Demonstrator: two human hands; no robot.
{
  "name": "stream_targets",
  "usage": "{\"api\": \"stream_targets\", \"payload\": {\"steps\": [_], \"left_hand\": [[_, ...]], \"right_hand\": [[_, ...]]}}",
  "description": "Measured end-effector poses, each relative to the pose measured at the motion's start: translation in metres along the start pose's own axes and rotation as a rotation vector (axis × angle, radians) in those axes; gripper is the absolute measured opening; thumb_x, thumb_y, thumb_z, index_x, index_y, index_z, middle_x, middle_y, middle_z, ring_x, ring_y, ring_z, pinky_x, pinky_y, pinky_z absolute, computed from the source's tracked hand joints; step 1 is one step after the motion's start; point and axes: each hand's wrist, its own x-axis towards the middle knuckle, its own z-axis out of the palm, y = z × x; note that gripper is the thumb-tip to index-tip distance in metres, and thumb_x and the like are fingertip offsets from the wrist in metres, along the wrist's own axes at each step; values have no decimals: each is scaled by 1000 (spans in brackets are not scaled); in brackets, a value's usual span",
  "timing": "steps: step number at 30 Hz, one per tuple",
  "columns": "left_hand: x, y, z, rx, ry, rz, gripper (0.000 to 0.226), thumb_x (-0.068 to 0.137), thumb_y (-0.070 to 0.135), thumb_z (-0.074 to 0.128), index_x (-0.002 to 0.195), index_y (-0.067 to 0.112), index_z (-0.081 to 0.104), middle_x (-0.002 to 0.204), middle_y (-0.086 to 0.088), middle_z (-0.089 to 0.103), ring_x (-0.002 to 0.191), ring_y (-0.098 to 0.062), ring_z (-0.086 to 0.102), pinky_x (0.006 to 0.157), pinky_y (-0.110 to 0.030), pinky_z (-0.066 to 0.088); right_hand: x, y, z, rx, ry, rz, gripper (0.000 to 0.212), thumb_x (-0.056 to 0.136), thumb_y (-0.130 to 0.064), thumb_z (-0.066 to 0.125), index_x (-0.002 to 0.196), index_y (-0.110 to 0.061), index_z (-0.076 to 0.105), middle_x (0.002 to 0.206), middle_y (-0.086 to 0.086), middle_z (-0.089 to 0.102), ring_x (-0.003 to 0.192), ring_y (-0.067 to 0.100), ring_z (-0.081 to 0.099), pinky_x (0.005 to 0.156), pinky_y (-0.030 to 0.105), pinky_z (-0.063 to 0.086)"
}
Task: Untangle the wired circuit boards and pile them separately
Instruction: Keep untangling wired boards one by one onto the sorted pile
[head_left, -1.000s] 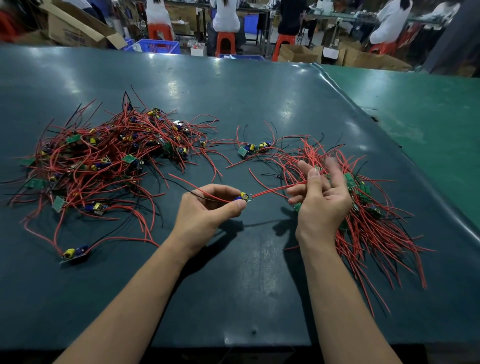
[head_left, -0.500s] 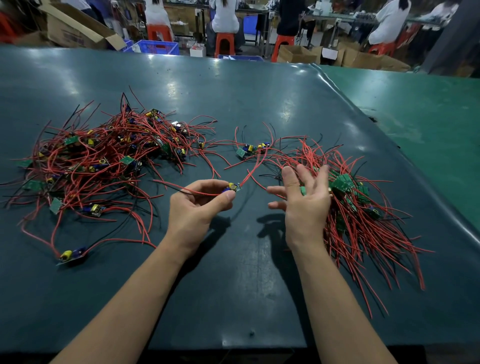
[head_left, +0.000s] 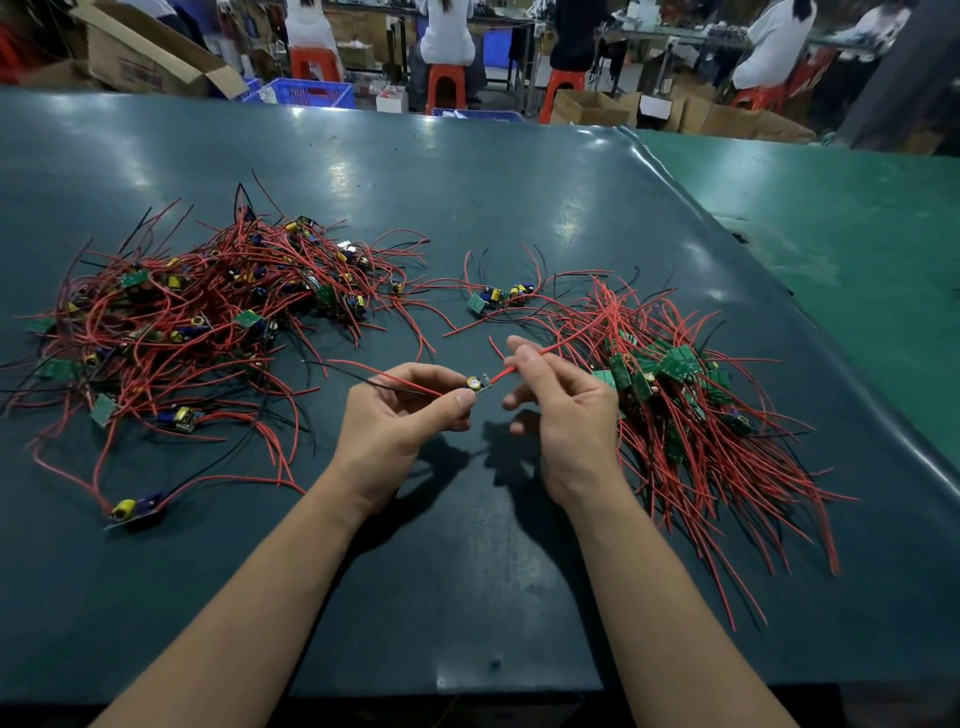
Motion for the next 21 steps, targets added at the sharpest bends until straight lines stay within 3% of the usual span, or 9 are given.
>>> {"api": "stream_targets", "payload": {"steps": [4,7,9,12,16,18,21], "left_hand": [[0,0,1,64,-9,12,11,75,-3,74,83,1,68,68,-3,70,57,-14,64,63,-23,56],[-2,0,2,86,-21,16,11,76,-6,74,83,2,69,69,-2,71,57,-14,64,62,-22,55],[-2,0,2,90,-23,16,11,77,-6,73,83,2,69,69,-2,72,58,-13,65,62,-22,56],[-1,-1,0,70,3,29,10,78,-6,72,82,3,68,66,-2,70,56,-14,63,64,-24,56],[-3,-1,1,73,-21,33,9,77,-4,73,83,1,68,67,-2,70,57,-14,64,63,-23,55],[-2,-1,0,55,-11,38,9,76,-2,73,83,1,68,66,-1,70,55,-13,63,62,-23,55],[-2,-1,0,38,-17,26,9,76,-3,72,83,1,68,66,-2,70,55,-14,63,62,-23,55]], "right_hand": [[2,2,-4,-133,123,-142,13,94,-3,62,89,-10,72,108,-6,68,51,3,55,40,17,42],[1,3,-1,-122,169,-191,29,92,7,59,105,-17,70,117,6,62,52,3,54,44,17,47],[1,2,-1,-79,178,-217,27,91,9,59,107,-10,70,115,9,63,52,4,54,47,18,51],[2,-1,-4,-108,212,-256,25,91,6,61,100,-15,70,106,17,64,58,4,57,48,19,51],[1,1,-5,-260,260,-348,28,91,5,54,99,-21,63,97,2,63,76,22,61,64,28,53],[2,0,-4,-250,253,-379,25,94,3,53,100,-19,62,101,2,65,78,18,67,72,28,55],[2,-1,-4,-224,234,-398,22,98,5,49,102,-11,64,109,10,63,73,17,73,64,24,57]]}}
